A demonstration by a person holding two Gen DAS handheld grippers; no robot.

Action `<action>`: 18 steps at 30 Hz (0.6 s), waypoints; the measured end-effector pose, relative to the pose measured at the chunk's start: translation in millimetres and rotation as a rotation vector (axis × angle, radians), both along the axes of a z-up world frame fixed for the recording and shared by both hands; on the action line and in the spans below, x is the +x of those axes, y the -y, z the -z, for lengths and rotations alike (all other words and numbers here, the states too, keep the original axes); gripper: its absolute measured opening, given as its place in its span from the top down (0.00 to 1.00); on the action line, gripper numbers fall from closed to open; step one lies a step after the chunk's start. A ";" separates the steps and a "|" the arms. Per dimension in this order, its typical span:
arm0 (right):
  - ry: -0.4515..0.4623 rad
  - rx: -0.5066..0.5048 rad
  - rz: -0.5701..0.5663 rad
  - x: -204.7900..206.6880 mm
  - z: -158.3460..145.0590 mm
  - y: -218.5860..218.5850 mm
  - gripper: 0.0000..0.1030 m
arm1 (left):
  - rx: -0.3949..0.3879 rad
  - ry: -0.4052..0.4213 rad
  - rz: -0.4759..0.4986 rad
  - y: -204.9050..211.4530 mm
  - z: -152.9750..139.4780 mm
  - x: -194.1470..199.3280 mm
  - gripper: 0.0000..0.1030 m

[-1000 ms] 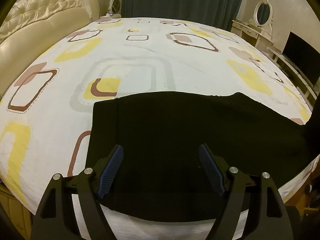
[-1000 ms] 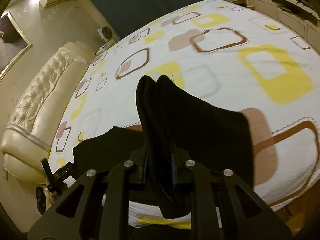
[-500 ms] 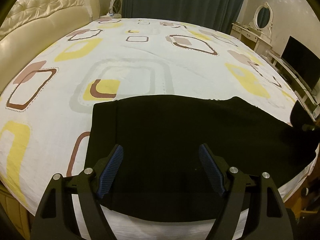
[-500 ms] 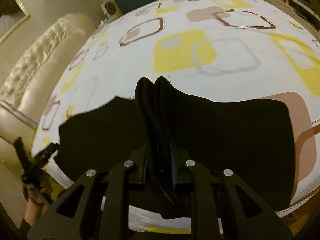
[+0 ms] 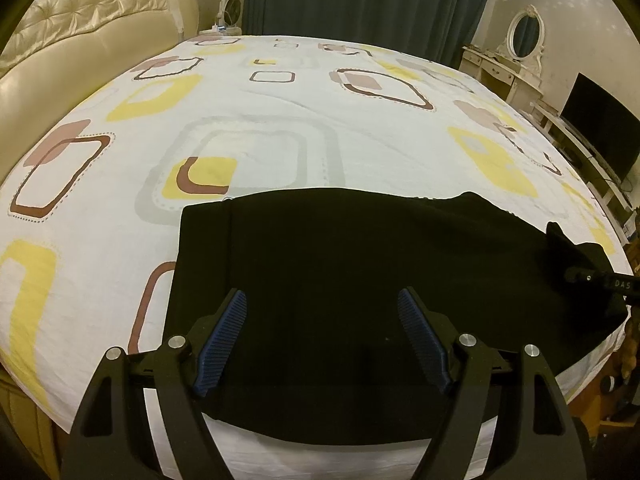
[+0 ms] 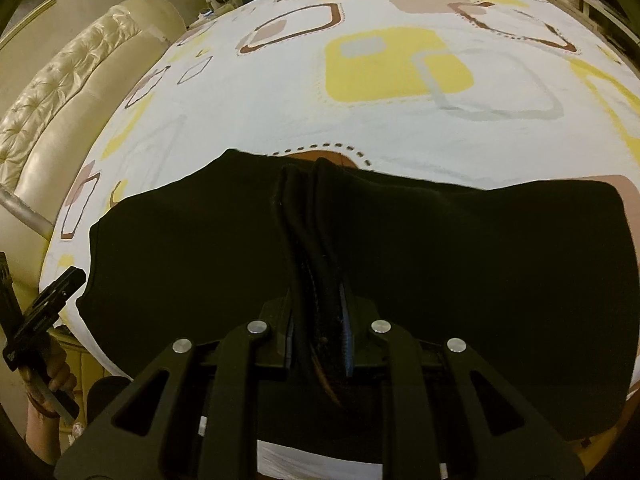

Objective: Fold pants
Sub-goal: 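Open the right gripper to release the pant leg onto the pants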

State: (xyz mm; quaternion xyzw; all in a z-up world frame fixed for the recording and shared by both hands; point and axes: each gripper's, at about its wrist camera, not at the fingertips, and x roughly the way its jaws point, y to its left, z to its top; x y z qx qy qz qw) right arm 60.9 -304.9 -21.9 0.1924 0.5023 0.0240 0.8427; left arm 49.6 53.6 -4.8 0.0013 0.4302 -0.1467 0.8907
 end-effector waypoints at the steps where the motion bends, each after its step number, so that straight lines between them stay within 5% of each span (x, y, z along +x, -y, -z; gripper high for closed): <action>1: 0.001 0.002 -0.004 0.5 1.0 -2.9 0.84 | 0.002 -0.001 0.002 0.9 0.2 -0.4 0.25; 7: -0.020 0.004 -0.018 4.9 10.0 -17.6 0.83 | 0.009 0.010 0.016 4.4 -1.2 -3.3 0.25; 14: -0.010 0.120 0.006 1.1 17.2 -23.2 0.57 | 0.004 0.011 0.021 5.0 -1.3 -4.4 0.25; 18: -0.002 0.129 -0.021 -2.6 14.9 -36.3 0.53 | 0.005 0.009 0.021 5.8 -1.3 -3.8 0.25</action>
